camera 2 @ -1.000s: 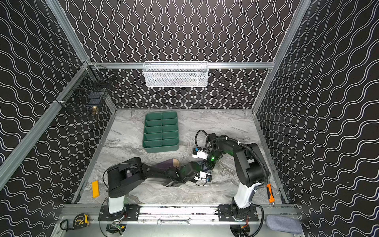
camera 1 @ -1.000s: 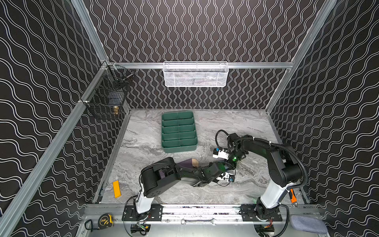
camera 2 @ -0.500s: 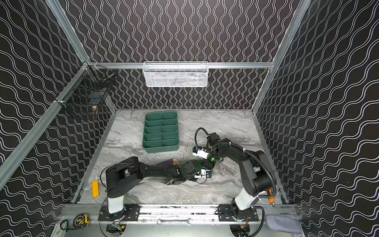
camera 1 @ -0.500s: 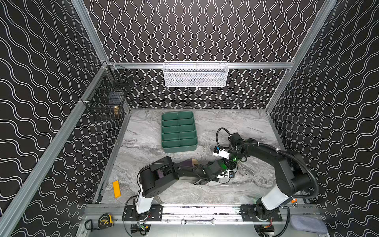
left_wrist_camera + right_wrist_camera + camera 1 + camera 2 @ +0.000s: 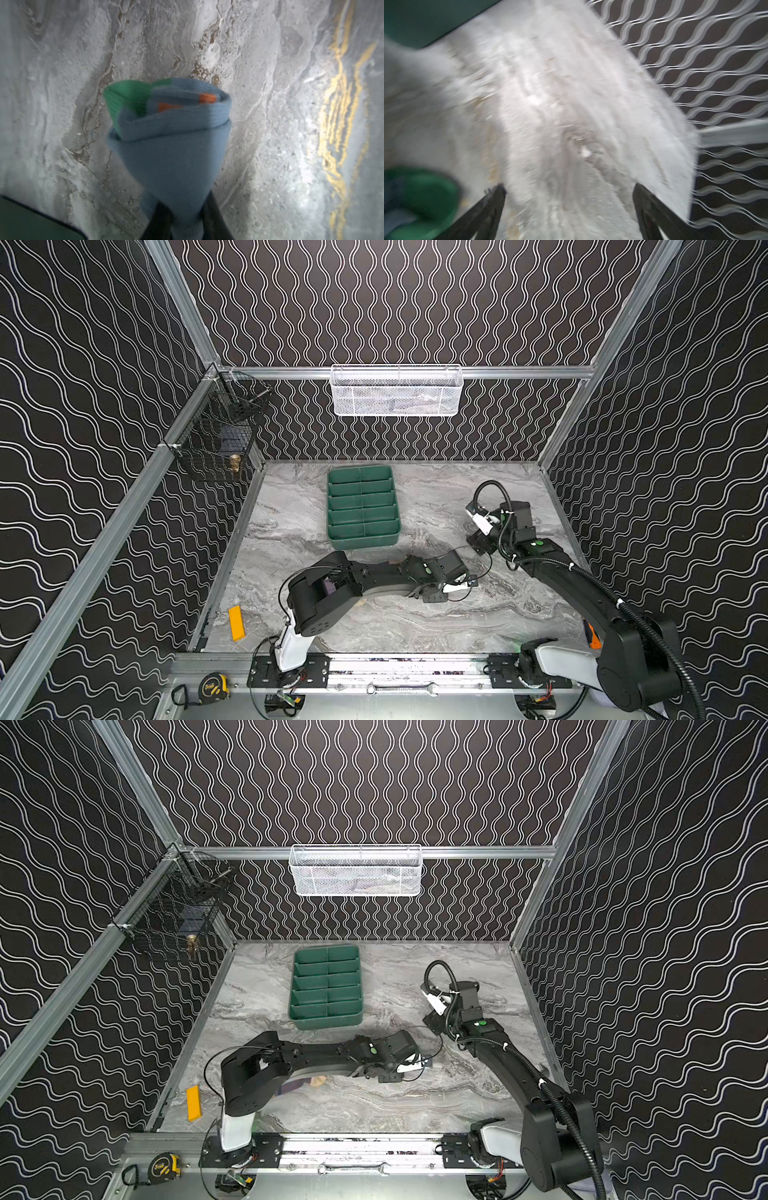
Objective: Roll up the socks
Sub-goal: 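Open the right gripper and swing it away while the left gripper holds the roll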
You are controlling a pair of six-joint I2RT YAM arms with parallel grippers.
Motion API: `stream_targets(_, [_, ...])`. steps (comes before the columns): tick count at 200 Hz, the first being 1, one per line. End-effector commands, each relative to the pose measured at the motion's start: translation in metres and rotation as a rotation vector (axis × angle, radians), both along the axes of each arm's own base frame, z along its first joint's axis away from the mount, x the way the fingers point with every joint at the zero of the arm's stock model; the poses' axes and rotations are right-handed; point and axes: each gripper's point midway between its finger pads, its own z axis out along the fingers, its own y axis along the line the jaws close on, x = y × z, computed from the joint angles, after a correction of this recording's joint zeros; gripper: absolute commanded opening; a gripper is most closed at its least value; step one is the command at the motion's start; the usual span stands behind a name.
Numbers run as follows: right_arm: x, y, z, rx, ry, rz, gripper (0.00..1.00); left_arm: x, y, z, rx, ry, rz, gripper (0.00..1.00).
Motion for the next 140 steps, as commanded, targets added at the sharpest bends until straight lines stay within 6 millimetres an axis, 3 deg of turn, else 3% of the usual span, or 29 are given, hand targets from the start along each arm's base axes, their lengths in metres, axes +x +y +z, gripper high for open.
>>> stream_targets(1, [0.019, -0.034, 0.053, 0.012, -0.18, -0.23, 0.97, -0.053, 0.071, -0.03, 0.299, 0.317, 0.09, 0.0])
stream_targets(31, [-0.01, -0.017, 0.098, 0.101, -0.284, -0.103, 0.93, -0.041, 0.064, -0.018, 0.293, 0.369, 0.17, 0.0])
stream_targets(57, [-0.067, 0.026, 0.101, 0.088, -0.286, 0.245, 0.91, -0.028, 0.06, -0.008, 0.281, 0.37, 0.193, 0.0])
stream_targets(78, [-0.119, 0.05, 0.075, -0.012, -0.217, 0.501, 0.9, -0.017, 0.061, -0.004, 0.272, 0.352, 0.2, 0.0])
stream_targets(95, [-0.149, 0.055, 0.048, -0.136, -0.149, 0.634, 0.89, -0.009, 0.063, -0.001, 0.275, 0.335, 0.208, 0.0])
stream_targets(126, [-0.176, 0.057, -0.008, -0.388, -0.03, 0.772, 0.83, 0.006, 0.07, 0.002, 0.298, 0.287, 0.243, 0.0])
stream_targets(140, [-0.18, 0.063, -0.022, -0.433, -0.044, 0.811, 0.82, 0.013, 0.074, 0.004, 0.315, 0.256, 0.269, 0.0])
